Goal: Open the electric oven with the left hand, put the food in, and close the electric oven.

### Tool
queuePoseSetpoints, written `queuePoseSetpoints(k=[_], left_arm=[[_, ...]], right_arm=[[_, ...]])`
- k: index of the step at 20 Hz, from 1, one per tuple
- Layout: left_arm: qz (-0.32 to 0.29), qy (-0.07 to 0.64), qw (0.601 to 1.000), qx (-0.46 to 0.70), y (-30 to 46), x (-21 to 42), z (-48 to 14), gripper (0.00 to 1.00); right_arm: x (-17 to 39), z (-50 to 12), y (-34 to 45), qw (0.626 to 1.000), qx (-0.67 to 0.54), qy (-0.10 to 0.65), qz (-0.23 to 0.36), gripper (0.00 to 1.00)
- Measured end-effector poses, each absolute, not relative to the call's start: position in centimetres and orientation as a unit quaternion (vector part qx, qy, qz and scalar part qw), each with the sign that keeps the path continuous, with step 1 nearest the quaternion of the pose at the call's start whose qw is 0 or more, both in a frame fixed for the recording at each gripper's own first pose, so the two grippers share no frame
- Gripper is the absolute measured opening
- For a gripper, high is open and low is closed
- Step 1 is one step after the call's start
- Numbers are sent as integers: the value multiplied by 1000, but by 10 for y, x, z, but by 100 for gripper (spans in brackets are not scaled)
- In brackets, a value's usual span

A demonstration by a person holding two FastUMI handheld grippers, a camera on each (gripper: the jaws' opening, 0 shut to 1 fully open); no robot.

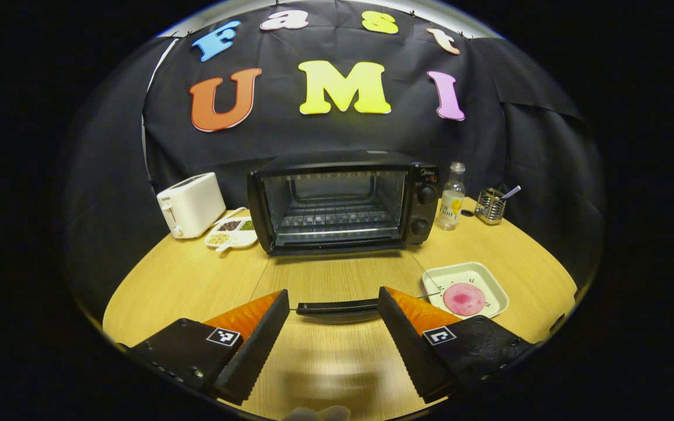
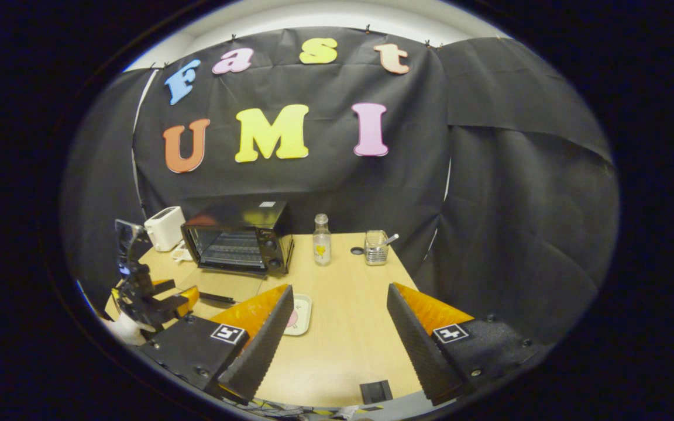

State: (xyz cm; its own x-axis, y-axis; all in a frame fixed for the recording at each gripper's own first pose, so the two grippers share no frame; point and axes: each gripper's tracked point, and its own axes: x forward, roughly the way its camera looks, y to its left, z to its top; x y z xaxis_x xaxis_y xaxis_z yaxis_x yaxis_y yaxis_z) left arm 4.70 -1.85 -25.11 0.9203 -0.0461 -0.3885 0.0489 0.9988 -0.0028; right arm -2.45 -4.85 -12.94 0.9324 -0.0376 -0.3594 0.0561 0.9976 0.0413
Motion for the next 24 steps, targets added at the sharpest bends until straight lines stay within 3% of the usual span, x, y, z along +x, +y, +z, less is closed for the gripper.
queuePoseSetpoints(k=[6, 7, 9, 13, 14, 15, 18, 24], left_arm=[[-33, 133, 990, 16, -11, 5, -159, 97], [-27, 126, 992, 13, -8, 0, -146, 97], [-16, 116, 993, -3, -7, -10, -121, 97], [23, 101, 995, -10, 1, -25, -82, 97], [32, 97, 995, -8, 2, -29, -75, 97], [39, 94, 995, -5, 3, -32, -69, 100], [65, 95, 993, 6, 5, -39, -60, 97], [119, 121, 985, 6, 5, -51, -65, 97]], right_arm=[[33, -199, -44, 966, 55, 250, 10, 94], [44, -212, -44, 963, 58, 264, 17, 84], [63, -237, -40, 955, 64, 288, 31, 80], [88, -287, -25, 933, 88, 344, 63, 85], [94, -299, -23, 927, 91, 357, 70, 84], [101, -312, -20, 921, 95, 369, 76, 77], [120, -338, -12, 904, 112, 402, 94, 75], [144, -384, 5, 871, 125, 458, 127, 55]])
